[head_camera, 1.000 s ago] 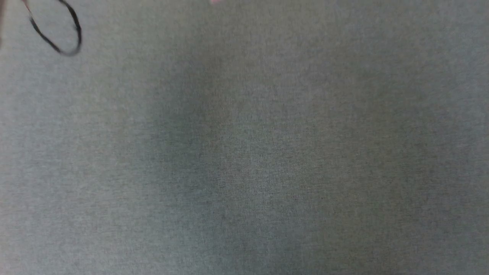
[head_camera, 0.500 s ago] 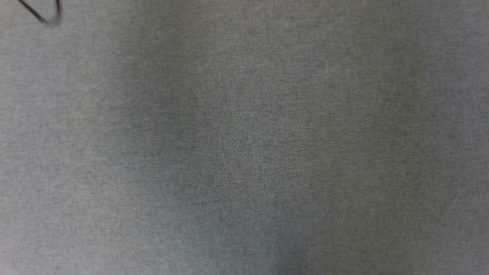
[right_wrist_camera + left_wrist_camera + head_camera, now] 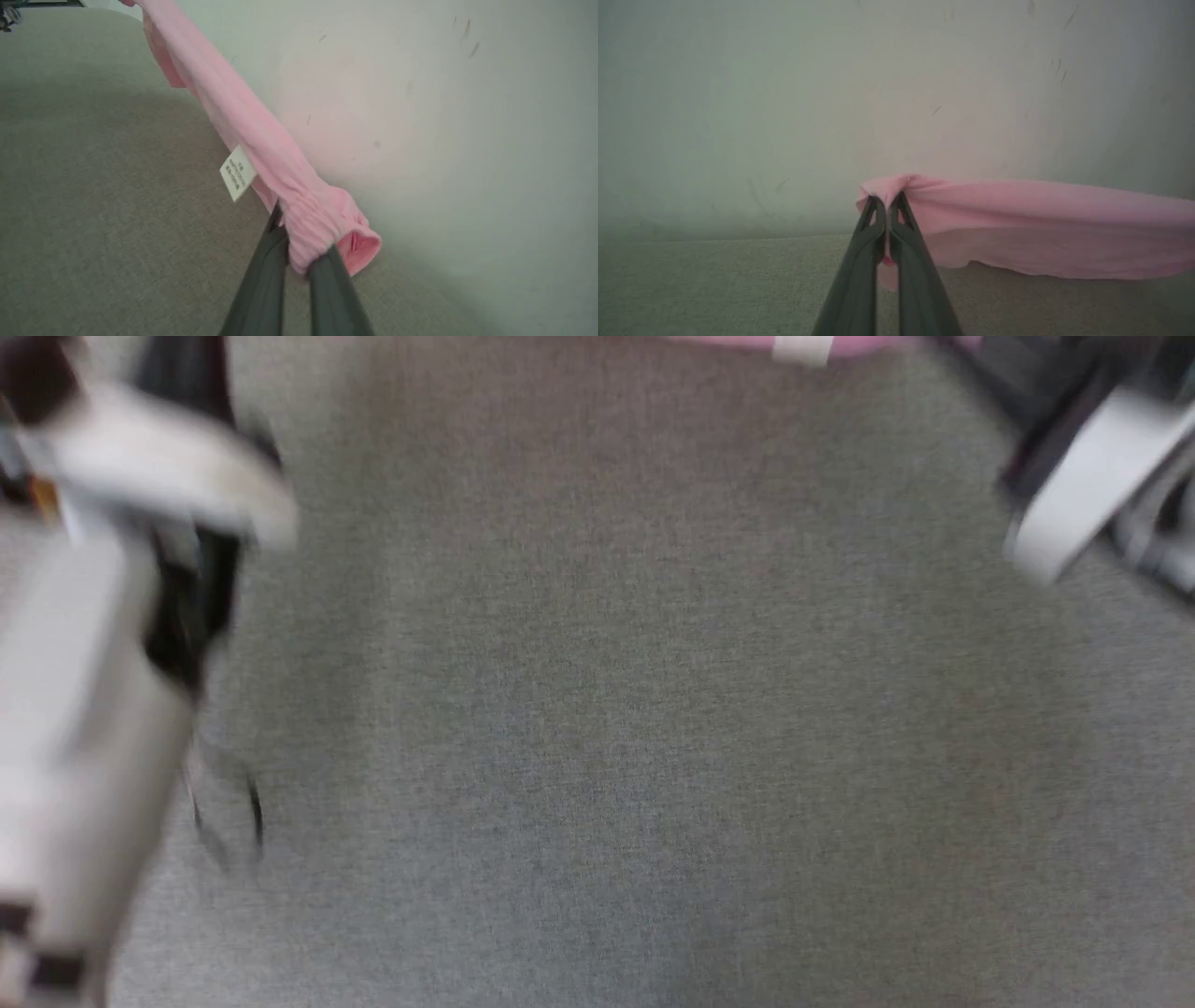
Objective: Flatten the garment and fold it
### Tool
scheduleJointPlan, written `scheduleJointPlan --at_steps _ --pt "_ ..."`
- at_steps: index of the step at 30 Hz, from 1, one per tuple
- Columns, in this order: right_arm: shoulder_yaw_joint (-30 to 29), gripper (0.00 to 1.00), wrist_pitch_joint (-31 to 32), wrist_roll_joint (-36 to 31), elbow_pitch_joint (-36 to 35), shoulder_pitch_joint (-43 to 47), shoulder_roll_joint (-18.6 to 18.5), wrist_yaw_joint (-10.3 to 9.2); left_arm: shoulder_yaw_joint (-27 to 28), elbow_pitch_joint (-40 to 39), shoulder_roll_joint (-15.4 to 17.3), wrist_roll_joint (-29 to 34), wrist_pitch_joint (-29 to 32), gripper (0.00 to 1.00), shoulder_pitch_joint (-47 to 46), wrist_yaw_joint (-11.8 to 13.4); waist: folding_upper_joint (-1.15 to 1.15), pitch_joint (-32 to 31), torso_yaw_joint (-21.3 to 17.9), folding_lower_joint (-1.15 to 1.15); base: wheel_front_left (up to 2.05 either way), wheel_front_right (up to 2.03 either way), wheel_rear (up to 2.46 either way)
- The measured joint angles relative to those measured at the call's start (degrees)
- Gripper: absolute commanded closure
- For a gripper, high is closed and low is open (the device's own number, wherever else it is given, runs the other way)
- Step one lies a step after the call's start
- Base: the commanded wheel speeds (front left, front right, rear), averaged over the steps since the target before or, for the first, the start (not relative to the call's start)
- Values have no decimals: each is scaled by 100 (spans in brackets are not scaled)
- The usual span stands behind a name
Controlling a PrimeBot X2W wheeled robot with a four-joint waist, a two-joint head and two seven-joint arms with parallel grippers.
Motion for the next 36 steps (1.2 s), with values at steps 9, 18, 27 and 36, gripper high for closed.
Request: scheduleJointPlan --at_steps 9,18,27,36 --pt "501 100 -1 26 -790 1856 -419 3 537 -1304 3 87 -3 100 3378 420 0 -828 -1 -1 0 0 0" --pt "740 100 0 200 -1303 3404 -804 7 520 -2219 67 38 13 100 5624 922 0 -1751 49 -2 0 0 0" --pt "346 100 15 331 -1751 4720 -962 7 424 -2680 299 -37 199 100 6564 1167 0 -2476 169 -1 0 0 0" --pt "-800 100 69 10 -1756 4842 -642 1 191 -2603 512 505 494 100 5192 1038 0 -2521 99 1 0 0 0"
